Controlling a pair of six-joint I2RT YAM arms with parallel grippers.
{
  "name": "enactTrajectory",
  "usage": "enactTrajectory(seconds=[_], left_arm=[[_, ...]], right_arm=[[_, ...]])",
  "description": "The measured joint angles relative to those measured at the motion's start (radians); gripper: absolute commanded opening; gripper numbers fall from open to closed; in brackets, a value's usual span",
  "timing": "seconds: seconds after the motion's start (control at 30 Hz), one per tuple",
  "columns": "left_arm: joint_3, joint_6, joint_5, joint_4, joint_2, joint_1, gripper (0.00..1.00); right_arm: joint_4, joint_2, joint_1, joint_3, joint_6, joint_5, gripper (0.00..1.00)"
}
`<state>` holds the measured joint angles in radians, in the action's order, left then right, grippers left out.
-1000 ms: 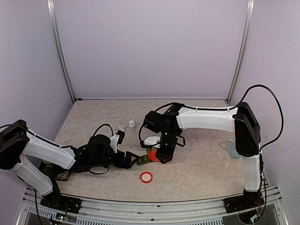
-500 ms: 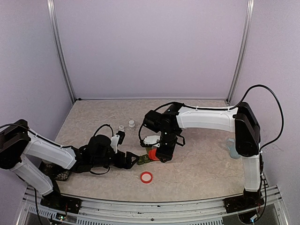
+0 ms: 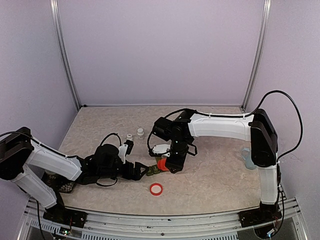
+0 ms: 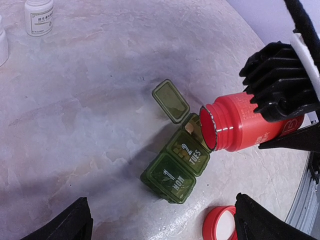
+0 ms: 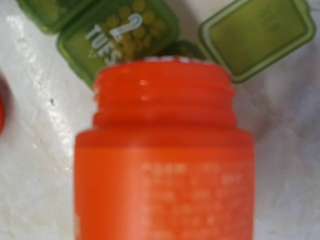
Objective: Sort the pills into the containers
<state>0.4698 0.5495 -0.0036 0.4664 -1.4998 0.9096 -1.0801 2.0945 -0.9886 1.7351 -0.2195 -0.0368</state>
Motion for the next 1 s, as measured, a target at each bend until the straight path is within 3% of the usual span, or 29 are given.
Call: enactTrajectory(seconds=[1.0], left_arm=[[0.000,0.003,0.001,0.005,0.000,0.000,0.96]], right_arm=[[0.003,-0.002,0.000,0.002,0.000,-0.013,0.30]])
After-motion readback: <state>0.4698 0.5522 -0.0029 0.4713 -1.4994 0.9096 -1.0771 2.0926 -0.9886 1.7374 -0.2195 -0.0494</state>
